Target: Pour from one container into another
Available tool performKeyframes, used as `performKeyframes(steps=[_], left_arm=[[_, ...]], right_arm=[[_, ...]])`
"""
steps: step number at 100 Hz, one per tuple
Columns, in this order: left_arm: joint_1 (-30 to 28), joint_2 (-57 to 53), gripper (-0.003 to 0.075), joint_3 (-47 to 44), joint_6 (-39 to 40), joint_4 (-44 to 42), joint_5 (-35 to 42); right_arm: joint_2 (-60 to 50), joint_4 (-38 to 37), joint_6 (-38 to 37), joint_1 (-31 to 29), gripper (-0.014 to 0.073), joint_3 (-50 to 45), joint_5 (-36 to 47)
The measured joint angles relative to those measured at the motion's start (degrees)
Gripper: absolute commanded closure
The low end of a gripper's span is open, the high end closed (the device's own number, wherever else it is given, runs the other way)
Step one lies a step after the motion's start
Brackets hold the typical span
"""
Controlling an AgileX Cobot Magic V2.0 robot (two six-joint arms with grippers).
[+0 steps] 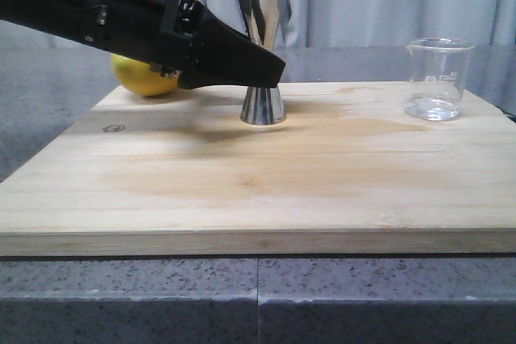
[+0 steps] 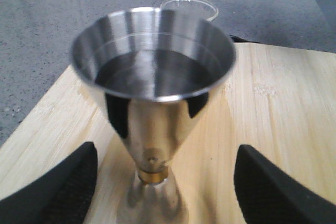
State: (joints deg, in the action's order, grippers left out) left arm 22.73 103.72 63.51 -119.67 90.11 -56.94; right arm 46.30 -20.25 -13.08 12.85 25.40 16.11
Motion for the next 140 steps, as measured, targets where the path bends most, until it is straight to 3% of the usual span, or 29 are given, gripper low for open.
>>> performKeyframes(steps=[25, 43, 76, 93, 105, 118, 140], left_arm=[[0.0, -4.42, 0.0202, 0.0, 9.97, -9.34, 5.83], [-0.22, -11.41, 0.0204, 0.0, 26.46, -24.57, 9.95], [-5.05, -31.81, 0.0204, 0.26, 73.25, -58.56, 7.66], [-7.74, -41.26, 0.0204, 2.61, 98.0, -77.67, -2.33], [-9.04, -47.06, 0.0204, 3.84, 111.18, -89.06, -11.05], [-9.31, -52.2, 0.0204, 3.93, 117.71, -95.37, -14.81], [-9.31, -59.22, 0.0219, 4.07, 120.57, -96.13, -15.67]], right_arm=[[0.0, -0.04, 0.0, 0.0, 0.0019, 0.0, -0.25], [0.0, -0.04, -0.25, 0.0, 0.0019, 1.14, -5.54], [0.0, 4.33, -0.36, 0.0, 0.0019, 17.75, -46.84], [0.0, 10.39, 3.61, 0.0, 0.0019, 26.09, -65.58], [0.0, 15.01, 7.38, 0.0, 0.0019, 30.49, -77.26], [-0.13, 19.57, 13.08, 0.0, 0.0019, 33.75, -86.14], [-1.67, 21.26, 16.53, 0.0, 0.0019, 34.54, -86.64]])
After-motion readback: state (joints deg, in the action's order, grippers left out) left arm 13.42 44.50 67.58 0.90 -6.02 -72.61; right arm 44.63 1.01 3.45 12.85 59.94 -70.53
